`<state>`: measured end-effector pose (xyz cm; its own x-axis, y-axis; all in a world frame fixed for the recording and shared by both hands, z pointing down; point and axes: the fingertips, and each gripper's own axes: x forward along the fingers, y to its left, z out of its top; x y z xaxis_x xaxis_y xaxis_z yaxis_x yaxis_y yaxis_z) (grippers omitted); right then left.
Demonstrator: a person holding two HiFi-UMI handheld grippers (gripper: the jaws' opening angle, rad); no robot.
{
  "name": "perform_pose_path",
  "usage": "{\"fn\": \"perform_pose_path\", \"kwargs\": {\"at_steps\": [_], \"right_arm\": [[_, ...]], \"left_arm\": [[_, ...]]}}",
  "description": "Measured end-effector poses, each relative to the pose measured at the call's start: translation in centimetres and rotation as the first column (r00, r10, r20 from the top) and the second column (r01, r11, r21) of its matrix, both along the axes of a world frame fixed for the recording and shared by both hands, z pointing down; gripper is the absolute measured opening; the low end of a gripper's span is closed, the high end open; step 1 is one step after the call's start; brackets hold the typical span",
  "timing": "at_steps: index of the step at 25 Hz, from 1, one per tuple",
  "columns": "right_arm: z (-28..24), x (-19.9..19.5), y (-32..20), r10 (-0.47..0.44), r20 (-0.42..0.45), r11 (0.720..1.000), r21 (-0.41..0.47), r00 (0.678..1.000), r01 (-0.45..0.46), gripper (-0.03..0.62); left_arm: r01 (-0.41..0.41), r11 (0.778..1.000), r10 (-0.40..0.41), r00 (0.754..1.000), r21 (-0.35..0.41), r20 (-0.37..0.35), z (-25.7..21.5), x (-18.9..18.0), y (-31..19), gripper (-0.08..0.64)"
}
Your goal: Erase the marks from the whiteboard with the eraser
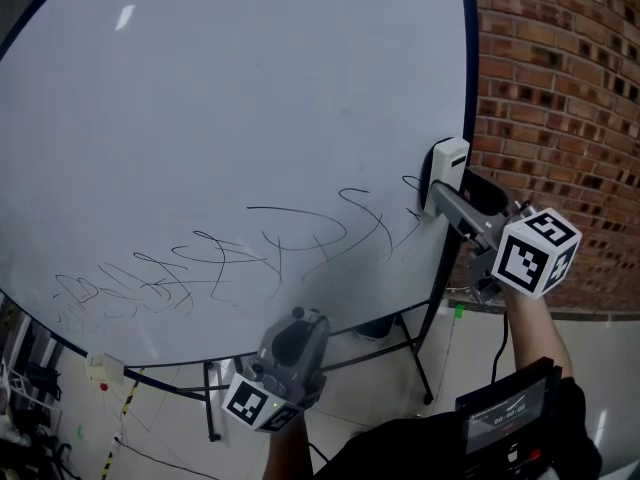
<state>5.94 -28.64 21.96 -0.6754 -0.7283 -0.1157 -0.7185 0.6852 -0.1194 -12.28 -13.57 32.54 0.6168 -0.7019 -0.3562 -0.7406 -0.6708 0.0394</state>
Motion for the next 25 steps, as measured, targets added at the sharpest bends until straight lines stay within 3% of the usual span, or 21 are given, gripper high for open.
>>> {"fn": "perform_pose_path", "kwargs": {"at_steps": [5,11,22,25], "right_arm": [[0.3,-0.1,0.1,0.061,-0.019,0.997,0.040,0.998,-0.060,0.230],[3.1,-0.2,0.1,0.154,-0.109,0.986,0.084,0.982,-0.145,0.230],[16.5,0.6,-0.5,0.238,-0.214,0.966,-0.052,0.947,-0.254,0.230],[18.4,0.7,-0.4,0.257,-0.207,0.959,-0.070,0.944,-0.276,0.230]], "left_arm": [[0.001,1.000,-0.001,1.000,-0.006,0.004,0.4,-0.4,-0.1,0.057],[-0.008,1.000,0.008,1.000,-0.018,0.015,1.0,-0.5,-0.2,0.058],[-0.039,0.999,0.039,0.999,-0.020,0.021,1.0,0.0,-0.5,0.057],[-0.053,0.999,0.053,0.998,-0.014,0.015,0.5,0.4,-0.3,0.057]]}}
